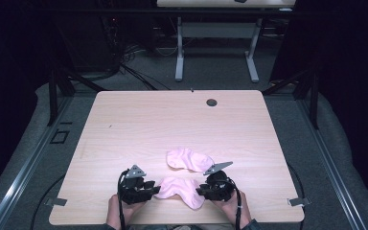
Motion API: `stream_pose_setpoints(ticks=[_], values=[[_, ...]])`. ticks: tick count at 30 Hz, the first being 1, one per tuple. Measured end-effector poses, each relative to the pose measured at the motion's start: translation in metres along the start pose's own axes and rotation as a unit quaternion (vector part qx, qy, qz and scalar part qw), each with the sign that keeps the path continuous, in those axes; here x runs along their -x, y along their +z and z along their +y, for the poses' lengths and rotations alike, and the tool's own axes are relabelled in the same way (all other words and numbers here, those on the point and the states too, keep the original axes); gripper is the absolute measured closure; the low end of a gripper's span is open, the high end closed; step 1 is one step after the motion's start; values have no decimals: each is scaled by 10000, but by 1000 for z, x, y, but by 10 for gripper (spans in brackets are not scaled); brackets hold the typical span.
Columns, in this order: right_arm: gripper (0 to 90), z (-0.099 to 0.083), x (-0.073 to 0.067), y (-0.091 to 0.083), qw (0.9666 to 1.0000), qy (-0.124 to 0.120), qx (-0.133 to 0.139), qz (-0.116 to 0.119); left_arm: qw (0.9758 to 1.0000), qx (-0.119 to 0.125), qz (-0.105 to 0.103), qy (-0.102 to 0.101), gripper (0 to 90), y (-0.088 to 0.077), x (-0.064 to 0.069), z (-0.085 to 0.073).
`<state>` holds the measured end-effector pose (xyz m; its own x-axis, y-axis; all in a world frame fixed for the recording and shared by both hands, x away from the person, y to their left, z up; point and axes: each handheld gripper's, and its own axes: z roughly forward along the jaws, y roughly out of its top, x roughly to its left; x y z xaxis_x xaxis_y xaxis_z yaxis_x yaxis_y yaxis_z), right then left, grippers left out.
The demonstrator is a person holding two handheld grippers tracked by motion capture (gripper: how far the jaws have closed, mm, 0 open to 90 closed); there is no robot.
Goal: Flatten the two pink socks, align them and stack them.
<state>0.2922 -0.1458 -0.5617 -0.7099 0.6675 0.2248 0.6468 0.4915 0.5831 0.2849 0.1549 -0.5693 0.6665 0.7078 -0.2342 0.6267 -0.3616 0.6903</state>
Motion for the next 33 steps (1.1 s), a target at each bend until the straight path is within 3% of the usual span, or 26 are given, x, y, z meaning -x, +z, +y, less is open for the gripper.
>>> stream_pose_setpoints(ticks=[5, 8, 11, 14, 18, 25, 29, 33], values=[[854, -1, 1, -2, 10000, 19, 59, 3, 9999, 152, 44, 21, 885, 6, -1, -8], [854, -1, 1, -6, 10000, -5, 84, 23, 9998, 206, 61, 10, 890, 2, -1, -8], [855, -2, 1, -15, 9998, 41, 146, 111, 9994, 306, 41, -130, 891, -7, -1, -8], [855, -4, 3, -32, 9993, 73, 250, 261, 9987, 387, -98, -322, 892, -16, -2, -9], [853, -4, 6, -39, 9994, 47, 185, 304, 9979, 412, -197, -451, 891, -22, 7, -12], [844, -5, 18, -25, 9993, 81, -215, 309, 9981, 329, -96, -511, 889, -18, 22, -26], [836, -4, 20, -18, 9994, 64, -297, 144, 9985, 134, -62, -532, 885, -13, 22, -35], [816, -5, 20, -15, 9994, 72, -347, 52, 9983, 149, -104, -550, 844, -12, 20, -35]])
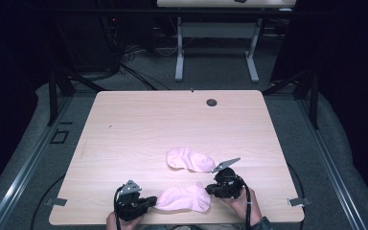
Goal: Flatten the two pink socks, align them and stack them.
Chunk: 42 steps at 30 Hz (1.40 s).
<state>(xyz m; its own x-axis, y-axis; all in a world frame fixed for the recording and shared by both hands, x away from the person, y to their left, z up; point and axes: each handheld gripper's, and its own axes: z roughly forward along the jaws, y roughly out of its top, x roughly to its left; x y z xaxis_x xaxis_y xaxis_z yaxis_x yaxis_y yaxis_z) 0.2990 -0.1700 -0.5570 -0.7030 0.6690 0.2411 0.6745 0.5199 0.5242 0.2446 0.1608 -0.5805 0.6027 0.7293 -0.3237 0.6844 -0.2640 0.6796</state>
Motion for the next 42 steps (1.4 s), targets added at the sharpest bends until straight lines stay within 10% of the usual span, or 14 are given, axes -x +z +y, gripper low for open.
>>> stream_pose_setpoints(ticks=[11, 18, 26, 42], values=[[430, 10, 1, -14, 9989, -42, 266, -375, 9988, 329, 374, -20, 152, -10, -17, 12], [262, 37, -5, -16, 9964, -345, 420, -653, 9945, 344, 981, -114, 43, -1, -49, 22], [166, 80, -9, 1, 9949, -656, 294, -710, 9906, 283, 1328, 132, 0, 10, -54, 23], [289, 145, -11, 59, 9927, -958, 2, -735, 9827, 79, 1753, 585, 0, 18, -46, 22]])
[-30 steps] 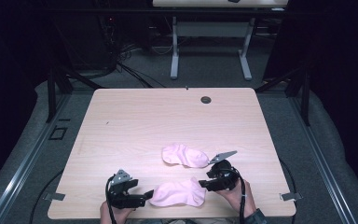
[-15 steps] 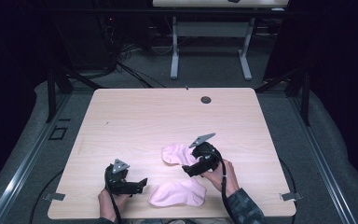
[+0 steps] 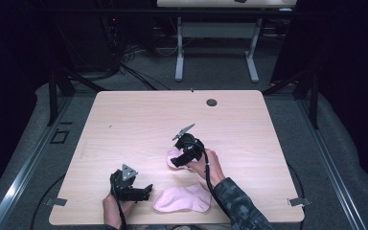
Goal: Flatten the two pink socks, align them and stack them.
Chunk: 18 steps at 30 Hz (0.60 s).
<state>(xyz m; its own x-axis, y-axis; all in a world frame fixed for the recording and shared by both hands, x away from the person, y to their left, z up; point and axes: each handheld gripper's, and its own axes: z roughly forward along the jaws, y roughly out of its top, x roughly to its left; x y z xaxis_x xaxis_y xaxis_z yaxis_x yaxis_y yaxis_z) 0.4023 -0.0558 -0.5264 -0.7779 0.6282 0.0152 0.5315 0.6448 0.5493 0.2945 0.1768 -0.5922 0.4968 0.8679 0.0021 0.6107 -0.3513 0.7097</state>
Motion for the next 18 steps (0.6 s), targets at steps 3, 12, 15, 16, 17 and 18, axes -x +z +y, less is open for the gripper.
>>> stream_pose_setpoints(ticks=[3, 12, 15, 16, 17, 18], values=[[326, 5, -1, 10, 10000, -2, -45, 27, 10000, 0, -9, 1, 0, 0, 0, 0], [537, 6, 2, 39, 9990, 87, -438, -11, 10000, 7, -7, 8, 0, 0, 0, 0], [610, 5, 1, 41, 9990, 114, -418, -59, 10000, 9, -9, 8, 0, 0, 0, 0], [633, 5, 1, 41, 9991, 82, -413, -77, 10000, 11, -8, 4, 0, 0, 0, 0], [674, 4, 1, 41, 9992, 92, -379, -85, 10000, 9, -6, 6, 0, 0, 0, 0], [713, 3, 1, 40, 9992, 67, -386, -81, 10000, 11, -5, 5, 0, 0, 0, 0]])
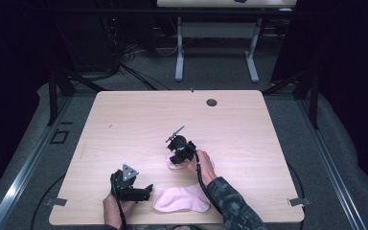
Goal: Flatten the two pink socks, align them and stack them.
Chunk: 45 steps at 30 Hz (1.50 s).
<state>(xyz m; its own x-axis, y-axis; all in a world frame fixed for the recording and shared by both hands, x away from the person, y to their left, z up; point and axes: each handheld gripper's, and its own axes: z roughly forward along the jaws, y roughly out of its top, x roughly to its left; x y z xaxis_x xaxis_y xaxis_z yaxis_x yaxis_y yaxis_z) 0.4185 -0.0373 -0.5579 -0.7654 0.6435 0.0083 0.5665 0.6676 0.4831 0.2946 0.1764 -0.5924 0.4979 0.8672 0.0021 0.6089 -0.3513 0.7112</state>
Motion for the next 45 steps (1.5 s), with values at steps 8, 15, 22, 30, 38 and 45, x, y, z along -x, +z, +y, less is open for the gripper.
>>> stream_pose_setpoints(ticks=[8, 15, 22, 30, 38, 45], values=[[861, -7, 5, -1, 9996, 169, 207, 120, 10000, 5, 7, -1, 0, 0, 0, 0], [865, -11, 12, -18, 9970, 356, 627, 298, 10000, 4, -5, -2, 0, 0, 0, 0], [864, -15, 14, -51, 9918, 489, 1099, 423, 9999, 32, -118, -69, 2, 0, -2, 2], [862, -15, 9, -88, 9811, 558, 1789, 481, 9957, 655, -633, -159, 12, -10, 13, 25], [859, -3, -7, -125, 9652, 550, 2490, 581, 9884, 1078, -1070, 1, 68, -7, 43, 58], [858, 0, -18, -139, 9516, 697, 2874, 842, 9905, 1159, -737, -61, 249, 5, 58, 67]])
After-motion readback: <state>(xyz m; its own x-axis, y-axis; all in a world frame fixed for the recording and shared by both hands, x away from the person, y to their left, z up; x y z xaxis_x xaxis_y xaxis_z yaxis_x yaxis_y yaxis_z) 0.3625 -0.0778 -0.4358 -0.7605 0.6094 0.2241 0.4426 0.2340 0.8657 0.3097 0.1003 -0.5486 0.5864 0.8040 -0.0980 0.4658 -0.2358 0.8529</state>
